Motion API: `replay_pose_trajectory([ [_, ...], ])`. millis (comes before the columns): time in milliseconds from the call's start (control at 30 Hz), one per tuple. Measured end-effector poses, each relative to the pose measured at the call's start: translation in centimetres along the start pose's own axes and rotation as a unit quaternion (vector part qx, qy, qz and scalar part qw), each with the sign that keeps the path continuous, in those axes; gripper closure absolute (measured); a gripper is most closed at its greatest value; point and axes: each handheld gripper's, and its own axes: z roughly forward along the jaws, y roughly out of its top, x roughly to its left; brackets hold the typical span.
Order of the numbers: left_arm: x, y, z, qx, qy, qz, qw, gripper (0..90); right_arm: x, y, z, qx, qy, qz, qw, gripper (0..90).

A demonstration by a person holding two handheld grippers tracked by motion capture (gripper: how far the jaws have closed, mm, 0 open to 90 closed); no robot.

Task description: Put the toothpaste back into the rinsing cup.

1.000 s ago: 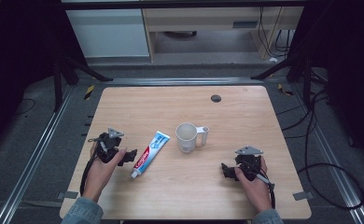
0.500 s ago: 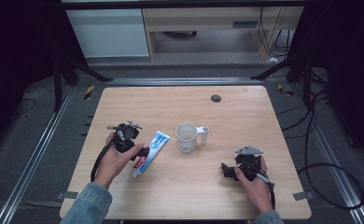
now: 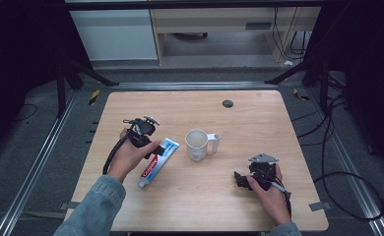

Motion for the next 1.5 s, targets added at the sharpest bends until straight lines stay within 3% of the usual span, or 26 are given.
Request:
replay_pose_trajectory([
  [267, -1.4, 1.9, 2.0, 0.035, -0.013, 0.017, 0.9992, 9.9, 0.0, 0.0, 0.0, 0.001, -0.003, 0.009, 1.0000, 0.6],
  [400, -1.3, 2.3, 2.8, 0.055, -0.019, 0.007, 0.9983, 10.3, 0.0, 0.0, 0.0, 0.000, -0.003, 0.008, 1.0000, 0.6],
  [633, -1.7, 2.5, 3.4, 0.072, -0.020, 0.012, 0.9971, 14.5, 0.0, 0.0, 0.0, 0.000, -0.004, 0.009, 1.0000, 0.6],
  [800, -1.5, 2.0, 4.5, 0.097, -0.021, 0.004, 0.9951, 18.2, 0.0, 0.0, 0.0, 0.000, -0.004, 0.009, 1.0000, 0.6],
  [1200, -1.6, 2.3, 6.6, 0.119, -0.019, -0.007, 0.9926, 36.4, 0.0, 0.0, 0.0, 0.001, -0.003, 0.009, 1.0000, 0.6],
  [1500, -1.3, 2.1, 7.3, 0.120, -0.020, -0.028, 0.9921, 41.6, 0.0, 0.0, 0.0, 0.000, -0.004, 0.009, 1.0000, 0.6],
])
